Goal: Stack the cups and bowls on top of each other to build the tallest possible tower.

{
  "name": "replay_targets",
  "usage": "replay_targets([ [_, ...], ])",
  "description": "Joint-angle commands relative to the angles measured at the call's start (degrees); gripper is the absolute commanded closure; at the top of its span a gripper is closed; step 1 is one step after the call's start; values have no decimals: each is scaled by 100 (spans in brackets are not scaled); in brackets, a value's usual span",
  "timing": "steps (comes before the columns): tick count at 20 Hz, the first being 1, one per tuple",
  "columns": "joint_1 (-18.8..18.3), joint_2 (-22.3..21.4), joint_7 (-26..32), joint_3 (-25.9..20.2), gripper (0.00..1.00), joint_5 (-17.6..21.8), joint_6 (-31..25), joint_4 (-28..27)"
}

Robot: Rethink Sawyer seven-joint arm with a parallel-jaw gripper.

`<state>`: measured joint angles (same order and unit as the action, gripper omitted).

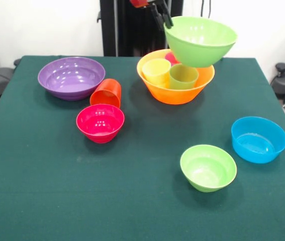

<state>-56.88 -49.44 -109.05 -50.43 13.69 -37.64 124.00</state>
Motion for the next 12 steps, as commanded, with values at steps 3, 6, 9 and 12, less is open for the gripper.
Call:
replay_targets([
  [3,-157,-160,557,42,100,74,-834,-498],
  [6,-310,-247,696,-56,100,42,-1001,-514],
  [9,-431,-297,864,-53,100,256,-1072,-391],
  [12,-714,-530,1006,-290,100,302,-966,90],
])
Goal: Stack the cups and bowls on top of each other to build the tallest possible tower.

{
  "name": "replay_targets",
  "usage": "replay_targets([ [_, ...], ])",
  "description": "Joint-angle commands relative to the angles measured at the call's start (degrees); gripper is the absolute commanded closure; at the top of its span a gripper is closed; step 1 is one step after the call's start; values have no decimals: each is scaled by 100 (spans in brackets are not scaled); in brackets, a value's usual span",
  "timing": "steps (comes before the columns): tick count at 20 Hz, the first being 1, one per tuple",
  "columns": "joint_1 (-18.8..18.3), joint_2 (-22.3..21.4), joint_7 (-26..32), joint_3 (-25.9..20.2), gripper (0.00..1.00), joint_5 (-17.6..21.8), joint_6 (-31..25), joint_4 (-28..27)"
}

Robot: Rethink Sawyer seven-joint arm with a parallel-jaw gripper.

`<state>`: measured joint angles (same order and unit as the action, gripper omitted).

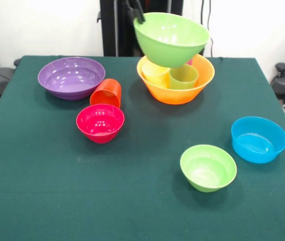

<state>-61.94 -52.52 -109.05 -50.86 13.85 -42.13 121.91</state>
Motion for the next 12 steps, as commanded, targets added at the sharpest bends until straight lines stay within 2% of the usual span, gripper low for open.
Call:
replay_targets([
  [1,-244,-276,974,-321,100,268,-472,426],
  [4,-324,-385,887,-492,100,239,-365,717],
  [12,130,-2,413,-112,100,765,102,684],
])
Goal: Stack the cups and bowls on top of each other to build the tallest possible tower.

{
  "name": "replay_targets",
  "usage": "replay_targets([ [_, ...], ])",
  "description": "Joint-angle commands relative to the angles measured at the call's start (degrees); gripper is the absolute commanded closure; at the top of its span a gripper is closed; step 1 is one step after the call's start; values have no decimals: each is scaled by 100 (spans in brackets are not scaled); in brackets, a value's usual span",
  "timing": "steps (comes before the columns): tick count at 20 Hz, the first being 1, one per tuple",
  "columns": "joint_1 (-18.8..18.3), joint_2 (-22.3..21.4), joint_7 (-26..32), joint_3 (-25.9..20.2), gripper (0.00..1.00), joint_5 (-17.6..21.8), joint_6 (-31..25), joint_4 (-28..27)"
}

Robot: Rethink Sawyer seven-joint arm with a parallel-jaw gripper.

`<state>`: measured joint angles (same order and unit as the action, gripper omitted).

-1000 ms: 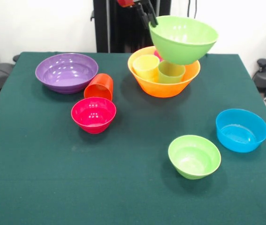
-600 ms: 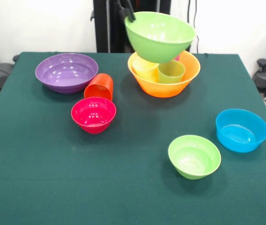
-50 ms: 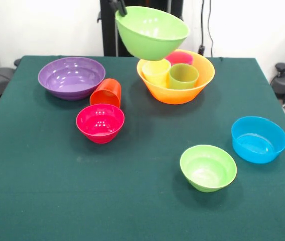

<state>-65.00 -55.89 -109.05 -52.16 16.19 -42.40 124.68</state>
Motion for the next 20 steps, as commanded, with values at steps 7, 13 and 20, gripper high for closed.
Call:
replay_targets([
  [7,659,514,49,129,100,616,606,452],
  [13,661,536,35,128,100,575,724,428],
  [20,641,769,115,225,100,650,821,190],
])
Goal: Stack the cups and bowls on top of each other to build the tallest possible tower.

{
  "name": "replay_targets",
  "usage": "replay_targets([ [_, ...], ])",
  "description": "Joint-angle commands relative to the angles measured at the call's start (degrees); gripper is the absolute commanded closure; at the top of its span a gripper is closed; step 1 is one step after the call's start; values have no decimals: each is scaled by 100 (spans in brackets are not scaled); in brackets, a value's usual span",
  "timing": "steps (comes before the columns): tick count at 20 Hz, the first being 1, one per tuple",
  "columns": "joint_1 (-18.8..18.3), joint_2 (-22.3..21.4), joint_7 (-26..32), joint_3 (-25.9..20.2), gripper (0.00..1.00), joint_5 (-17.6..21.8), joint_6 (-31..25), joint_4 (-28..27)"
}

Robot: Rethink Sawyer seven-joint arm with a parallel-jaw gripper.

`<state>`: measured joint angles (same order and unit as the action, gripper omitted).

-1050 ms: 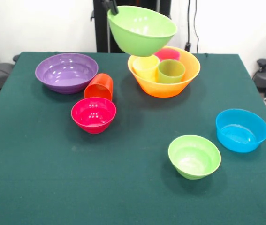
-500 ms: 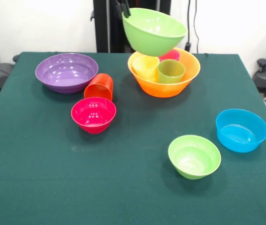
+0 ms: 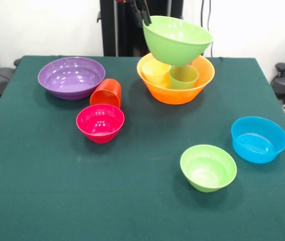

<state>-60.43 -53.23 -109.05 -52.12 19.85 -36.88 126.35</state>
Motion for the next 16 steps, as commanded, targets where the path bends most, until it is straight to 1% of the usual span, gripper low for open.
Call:
replay_targets([
  [1,165,534,137,236,100,353,326,44],
  [4,212,683,156,388,100,544,356,-58],
  [9,259,713,132,562,100,782,374,-50],
  [12,340,800,106,670,100,904,281,-113],
  [16,410,807,85,777,100,1063,146,-82],
])
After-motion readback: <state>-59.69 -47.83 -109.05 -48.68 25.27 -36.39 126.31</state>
